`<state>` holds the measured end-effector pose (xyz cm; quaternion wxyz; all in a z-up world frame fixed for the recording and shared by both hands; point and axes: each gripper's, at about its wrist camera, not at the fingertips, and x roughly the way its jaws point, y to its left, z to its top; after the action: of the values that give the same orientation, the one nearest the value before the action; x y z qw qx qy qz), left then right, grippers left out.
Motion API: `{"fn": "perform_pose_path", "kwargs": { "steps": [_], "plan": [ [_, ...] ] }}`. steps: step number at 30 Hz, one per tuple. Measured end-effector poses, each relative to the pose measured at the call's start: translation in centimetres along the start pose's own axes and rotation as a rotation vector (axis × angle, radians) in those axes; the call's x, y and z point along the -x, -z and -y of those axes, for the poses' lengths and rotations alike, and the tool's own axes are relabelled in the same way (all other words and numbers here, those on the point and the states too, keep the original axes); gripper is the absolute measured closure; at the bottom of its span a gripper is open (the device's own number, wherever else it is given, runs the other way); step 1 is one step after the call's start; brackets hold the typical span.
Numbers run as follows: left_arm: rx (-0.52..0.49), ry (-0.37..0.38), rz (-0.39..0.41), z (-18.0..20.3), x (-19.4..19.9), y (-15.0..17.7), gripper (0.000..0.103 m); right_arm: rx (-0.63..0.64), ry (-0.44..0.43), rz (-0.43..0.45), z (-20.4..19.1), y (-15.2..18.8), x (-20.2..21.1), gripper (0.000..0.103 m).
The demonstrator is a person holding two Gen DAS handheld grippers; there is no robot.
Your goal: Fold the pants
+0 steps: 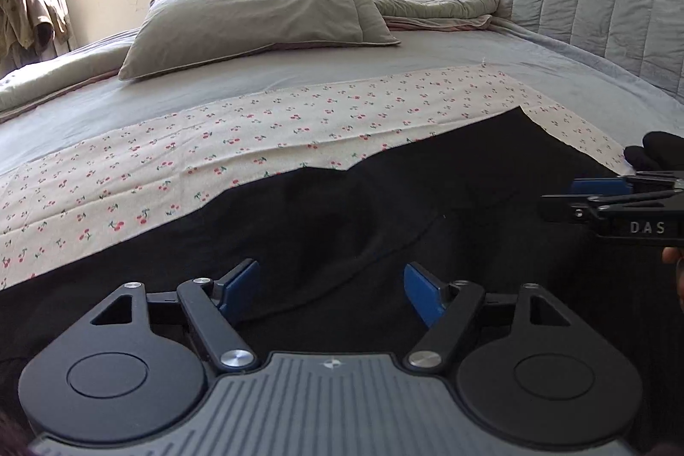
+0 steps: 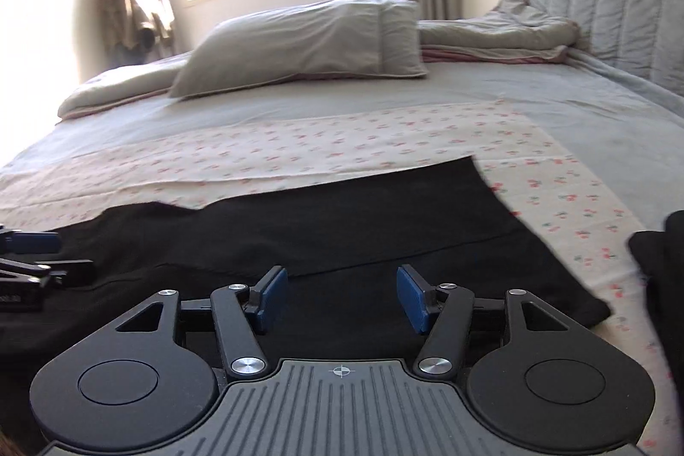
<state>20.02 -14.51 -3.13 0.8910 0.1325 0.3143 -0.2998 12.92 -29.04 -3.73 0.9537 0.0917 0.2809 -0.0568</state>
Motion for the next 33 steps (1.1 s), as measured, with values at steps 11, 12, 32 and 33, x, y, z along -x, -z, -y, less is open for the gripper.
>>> {"fn": "perform_pose_path", "kwargs": {
  "steps": [11,12,32,33],
  "plan": [
    [0.079,-0.042,-0.035,-3.7,5.6,7.4,0.013,-0.071,0.354,-0.090,9.1,1.3,0.2,0.038],
    [0.081,-0.054,-0.043,-4.0,6.1,7.6,0.013,-0.103,0.390,-0.090,10.7,1.4,0.7,0.038],
    [0.222,-0.338,-0.068,-14.6,7.0,8.0,0.000,0.143,0.067,-0.139,-7.9,-3.0,-9.2,0.033],
    [0.252,-0.323,-0.079,-15.2,7.2,8.1,0.000,0.129,0.083,-0.147,-6.6,-3.4,-9.6,0.026]
  ]
}}
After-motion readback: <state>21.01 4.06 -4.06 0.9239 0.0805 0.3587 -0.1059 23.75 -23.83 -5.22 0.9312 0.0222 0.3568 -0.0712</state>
